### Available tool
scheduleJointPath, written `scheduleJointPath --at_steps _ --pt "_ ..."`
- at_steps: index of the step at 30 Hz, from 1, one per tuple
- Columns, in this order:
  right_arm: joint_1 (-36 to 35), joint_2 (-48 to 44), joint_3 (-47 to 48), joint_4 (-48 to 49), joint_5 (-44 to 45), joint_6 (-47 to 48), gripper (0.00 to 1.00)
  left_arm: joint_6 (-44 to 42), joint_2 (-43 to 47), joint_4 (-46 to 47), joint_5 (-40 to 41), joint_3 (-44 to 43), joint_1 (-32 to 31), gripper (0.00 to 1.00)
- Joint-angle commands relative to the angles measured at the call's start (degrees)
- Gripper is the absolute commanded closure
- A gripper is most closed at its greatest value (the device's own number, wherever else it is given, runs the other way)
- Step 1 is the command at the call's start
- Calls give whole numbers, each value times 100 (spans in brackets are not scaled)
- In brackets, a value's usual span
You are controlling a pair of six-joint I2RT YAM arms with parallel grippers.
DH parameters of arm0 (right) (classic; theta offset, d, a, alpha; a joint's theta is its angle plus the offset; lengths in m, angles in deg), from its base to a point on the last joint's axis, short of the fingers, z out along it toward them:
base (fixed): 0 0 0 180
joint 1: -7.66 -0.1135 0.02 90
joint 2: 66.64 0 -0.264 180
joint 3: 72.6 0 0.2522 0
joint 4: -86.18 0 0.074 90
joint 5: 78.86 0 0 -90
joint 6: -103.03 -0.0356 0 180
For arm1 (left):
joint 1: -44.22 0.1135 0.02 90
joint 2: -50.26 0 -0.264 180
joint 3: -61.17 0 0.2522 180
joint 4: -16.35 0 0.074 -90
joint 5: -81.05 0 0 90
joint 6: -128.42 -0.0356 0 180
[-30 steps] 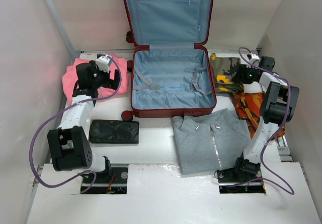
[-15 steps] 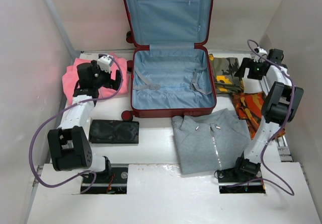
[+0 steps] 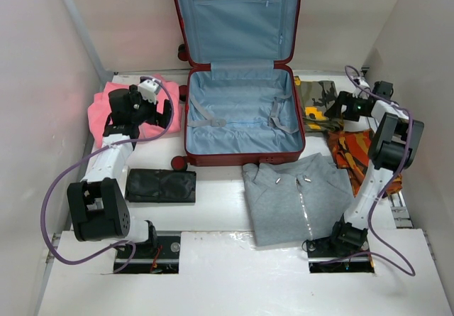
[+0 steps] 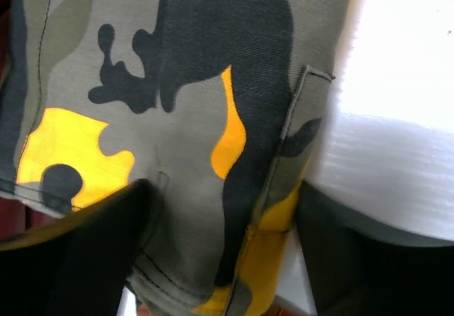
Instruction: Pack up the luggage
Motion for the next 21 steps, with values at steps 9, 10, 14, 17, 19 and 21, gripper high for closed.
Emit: scheduleJointPath --at_steps 9,10,14,17,19,21 --pt "-38 376 -520 362 -786 -86 100 -58 185 178 -171 -132 -34 0" --pt "14 306 -521 424 -916 -147 100 -58 185 178 -171 -132 -34 0" --pt "15 -19 -468 574 -1391 -270 100 -58 185 178 -171 -132 -34 0" --pt "15 -274 -468 890 -1804 -578 100 -58 238 240 -171 -132 -34 0" --pt "15 -528 -468 1004 -1858 -753 100 -58 238 240 -171 -132 -34 0" --pt "15 -705 -468 1092 -1910 -859 100 -111 238 240 -171 -132 -34 0"
